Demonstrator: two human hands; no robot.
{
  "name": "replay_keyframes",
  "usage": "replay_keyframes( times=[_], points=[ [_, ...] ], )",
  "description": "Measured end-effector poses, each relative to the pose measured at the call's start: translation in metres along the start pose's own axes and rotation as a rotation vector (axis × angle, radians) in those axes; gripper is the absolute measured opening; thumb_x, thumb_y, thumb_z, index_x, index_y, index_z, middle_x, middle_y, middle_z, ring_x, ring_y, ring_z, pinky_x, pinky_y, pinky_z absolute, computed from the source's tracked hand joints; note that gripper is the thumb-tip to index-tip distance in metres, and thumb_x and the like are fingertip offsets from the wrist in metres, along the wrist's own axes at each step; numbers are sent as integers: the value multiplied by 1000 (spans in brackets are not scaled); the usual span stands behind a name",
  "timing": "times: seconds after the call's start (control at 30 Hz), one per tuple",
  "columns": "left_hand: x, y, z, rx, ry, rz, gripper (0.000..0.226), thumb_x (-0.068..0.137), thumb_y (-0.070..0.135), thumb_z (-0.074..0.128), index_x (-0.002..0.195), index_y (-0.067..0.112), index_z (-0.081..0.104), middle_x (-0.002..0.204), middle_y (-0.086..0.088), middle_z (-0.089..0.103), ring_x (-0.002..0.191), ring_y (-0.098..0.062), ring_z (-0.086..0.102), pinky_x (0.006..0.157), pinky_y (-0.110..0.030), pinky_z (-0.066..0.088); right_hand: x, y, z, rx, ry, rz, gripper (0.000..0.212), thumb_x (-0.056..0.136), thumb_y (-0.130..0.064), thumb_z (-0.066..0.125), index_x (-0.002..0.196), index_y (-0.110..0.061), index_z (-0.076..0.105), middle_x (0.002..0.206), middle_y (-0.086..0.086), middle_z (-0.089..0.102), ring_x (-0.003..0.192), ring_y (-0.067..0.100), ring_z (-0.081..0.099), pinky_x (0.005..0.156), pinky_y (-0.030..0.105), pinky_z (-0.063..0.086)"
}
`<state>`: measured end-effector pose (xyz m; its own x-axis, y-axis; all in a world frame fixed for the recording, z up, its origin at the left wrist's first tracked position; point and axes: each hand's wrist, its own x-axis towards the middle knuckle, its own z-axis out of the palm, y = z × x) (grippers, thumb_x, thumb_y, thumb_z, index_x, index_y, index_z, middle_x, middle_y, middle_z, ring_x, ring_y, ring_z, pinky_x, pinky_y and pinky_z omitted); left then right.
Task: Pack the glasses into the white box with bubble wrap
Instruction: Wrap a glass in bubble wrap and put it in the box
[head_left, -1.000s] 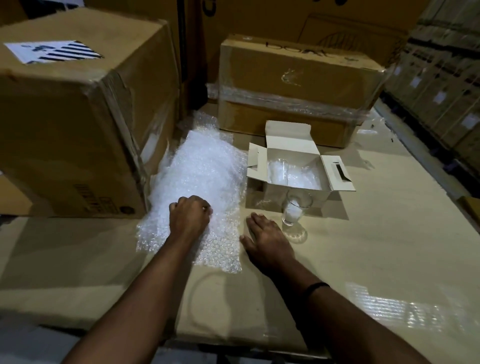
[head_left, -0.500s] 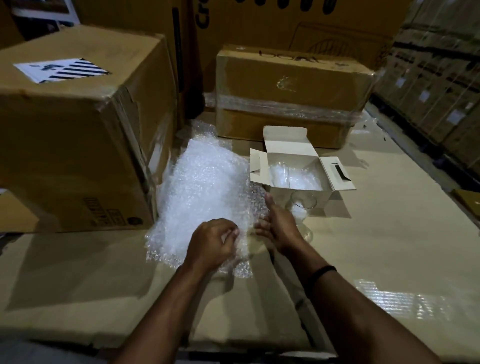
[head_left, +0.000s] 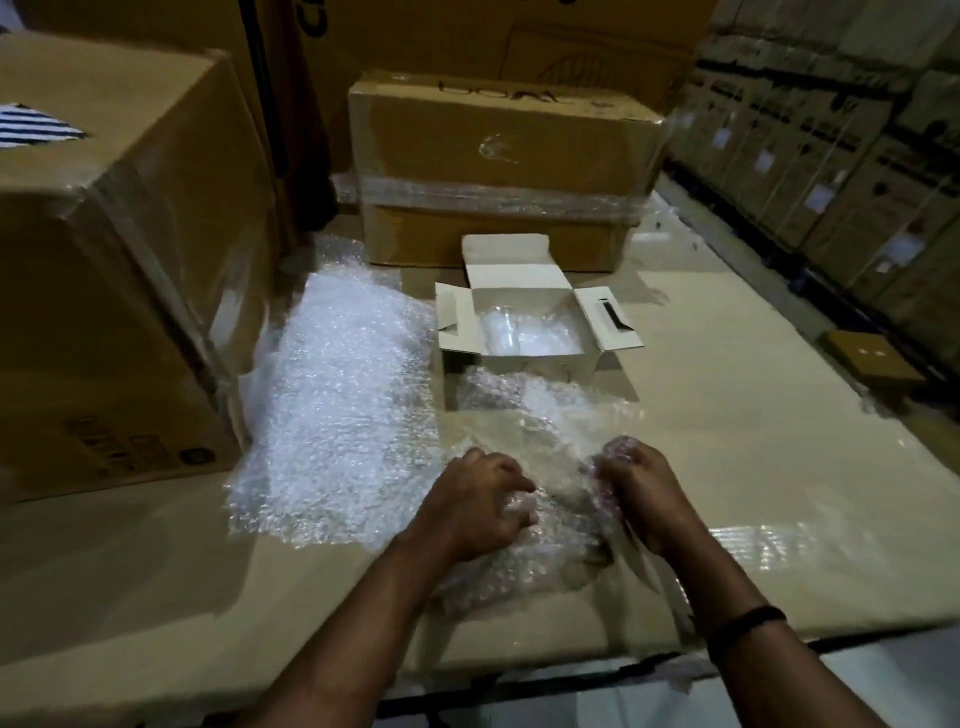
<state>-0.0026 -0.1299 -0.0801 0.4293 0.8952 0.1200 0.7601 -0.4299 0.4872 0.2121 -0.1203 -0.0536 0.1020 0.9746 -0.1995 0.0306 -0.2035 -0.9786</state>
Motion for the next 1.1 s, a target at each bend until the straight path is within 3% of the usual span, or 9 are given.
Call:
replay_keyframes(
  times=[0.1, 0.2, 0.43, 0.57, 0.7, 0.83, 0.93, 1.03, 1.1],
  points=[
    [23, 33, 21, 182, -163, -31, 67, 84, 65, 53, 145, 41, 36, 160, 2, 23, 144, -26, 18, 113, -44, 15, 11, 13, -42, -3, 161, 42, 22, 72, 9, 52, 65, -12, 49, 60, 13, 45, 47, 18, 42, 45, 24, 35],
    [47, 57, 37, 201, -425, -75, 92, 81, 72, 54, 154, 39, 8, 164, -5, -8, 149, -29, -8, 117, -55, -4, 25, 12, -73, 60, 239, 99, 24, 74, 14, 45, 81, -5, 58, 67, 17, 61, 47, 21, 49, 40, 20, 38],
    [98, 81, 74, 249, -477, -95, 111, 69, 87, 49, 154, 37, 0, 159, -6, -23, 146, -32, -23, 111, -60, -16, 57, -1, -130, 96, 148, 209, 22, 94, -5, 48, 110, -1, 62, 93, 19, 74, 44, 20, 49, 39, 23, 38],
    [109, 82, 80, 225, -317, 30, 101, 75, 78, 54, 154, 38, 5, 161, -1, -19, 147, -24, -20, 114, -56, -14, 69, -2, -151, -99, 92, 105, 26, 96, -22, 58, 105, -1, 69, 91, 15, 74, 56, 15, 61, 46, 19, 44],
    [107, 93, 83, 248, -70, -25, 74, 91, 63, 45, 154, 37, 14, 163, 3, -7, 150, -19, -9, 117, -50, -9, 81, 3, -169, 87, 140, 75, 31, 103, -22, 44, 118, -3, 62, 99, 13, 73, 74, 26, 65, 55, 24, 48],
    [103, 94, 95, 228, -205, -131, 73, 91, 72, 27, 154, 37, 13, 163, 5, -5, 150, -19, -7, 118, -53, -6, 84, 3, -177, 42, 2, -46, 35, 104, -27, 38, 134, -16, 53, 128, 6, 63, 112, 22, 62, 89, 36, 49],
    [105, 93, 91, 47, -81, -163, 64, 95, 64, 32, 152, 35, 22, 163, 7, 5, 149, -13, -1, 120, -43, -4, 76, -3, -176, -139, -186, -211, 41, 103, -29, 37, 141, -16, 46, 139, -1, 54, 125, 12, 53, 104, 30, 42],
    [97, 92, 81, -132, 271, -241, 40, 96, 36, 56, 134, 23, 56, 146, 2, 48, 137, -20, 39, 116, -37, 25, 65, -6, -164, -533, -364, -389, 37, 105, -23, 38, 136, -9, 53, 141, -4, 49, 133, 15, 46, 109, 26, 34],
    [88, 85, 79, -196, 490, -299, 25, 91, 18, 64, 115, 16, 69, 120, -3, 67, 112, -22, 60, 98, -34, 46, 57, -4, -151, -849, -521, -526, 39, 103, -29, 39, 139, -18, 50, 149, -4, 41, 137, 12, 39, 113, 32, 32]
  ],
)
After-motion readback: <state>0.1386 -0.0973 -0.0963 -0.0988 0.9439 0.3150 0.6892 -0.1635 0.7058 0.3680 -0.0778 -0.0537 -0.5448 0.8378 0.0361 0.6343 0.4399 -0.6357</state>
